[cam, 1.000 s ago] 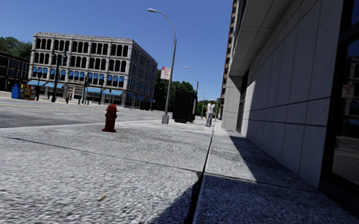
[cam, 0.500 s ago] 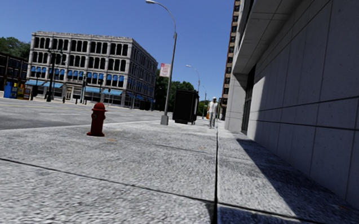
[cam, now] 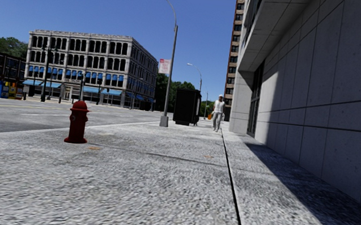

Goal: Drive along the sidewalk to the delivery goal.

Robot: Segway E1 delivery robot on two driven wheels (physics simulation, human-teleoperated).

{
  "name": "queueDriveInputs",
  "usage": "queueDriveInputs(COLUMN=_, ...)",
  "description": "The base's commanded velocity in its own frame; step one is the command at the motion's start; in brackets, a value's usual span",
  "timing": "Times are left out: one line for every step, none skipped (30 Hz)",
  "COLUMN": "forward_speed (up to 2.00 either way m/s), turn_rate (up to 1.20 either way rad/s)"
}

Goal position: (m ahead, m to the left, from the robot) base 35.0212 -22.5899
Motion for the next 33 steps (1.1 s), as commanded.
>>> queueDriveInputs(forward_speed=2.0, turn_rate=0.0)
queueDriveInputs(forward_speed=2.0, turn_rate=0.0)
queueDriveInputs(forward_speed=2.0, turn_rate=0.0)
queueDriveInputs(forward_speed=2.0, turn_rate=0.0)
queueDriveInputs(forward_speed=2.0, turn_rate=0.0)
queueDriveInputs(forward_speed=2.0, turn_rate=0.0)
queueDriveInputs(forward_speed=2.0, turn_rate=0.0)
queueDriveInputs(forward_speed=2.0, turn_rate=0.0)
queueDriveInputs(forward_speed=2.0, turn_rate=0.0)
queueDriveInputs(forward_speed=2.0, turn_rate=0.0)
queueDriveInputs(forward_speed=2.0, turn_rate=0.0)
queueDriveInputs(forward_speed=2.0, turn_rate=0.0)
queueDriveInputs(forward_speed=2.0, turn_rate=0.0)
queueDriveInputs(forward_speed=2.0, turn_rate=0.0)
queueDriveInputs(forward_speed=2.0, turn_rate=0.0)
queueDriveInputs(forward_speed=2.0, turn_rate=0.0)
queueDriveInputs(forward_speed=2.0, turn_rate=0.0)
queueDriveInputs(forward_speed=2.0, turn_rate=0.0)
queueDriveInputs(forward_speed=2.0, turn_rate=0.0)
queueDriveInputs(forward_speed=2.0, turn_rate=0.0)
queueDriveInputs(forward_speed=2.0, turn_rate=0.0)
queueDriveInputs(forward_speed=2.0, turn_rate=0.0)
queueDriveInputs(forward_speed=2.0, turn_rate=0.0)
queueDriveInputs(forward_speed=2.0, turn_rate=0.0)
queueDriveInputs(forward_speed=2.0, turn_rate=0.0)
queueDriveInputs(forward_speed=2.0, turn_rate=0.0)
queueDriveInputs(forward_speed=2.0, turn_rate=0.0)
queueDriveInputs(forward_speed=2.0, turn_rate=0.0)
queueDriveInputs(forward_speed=2.0, turn_rate=0.0)
queueDriveInputs(forward_speed=2.0, turn_rate=0.0)
queueDriveInputs(forward_speed=2.0, turn_rate=0.0)
queueDriveInputs(forward_speed=2.0, turn_rate=0.0)
queueDriveInputs(forward_speed=2.0, turn_rate=0.0)
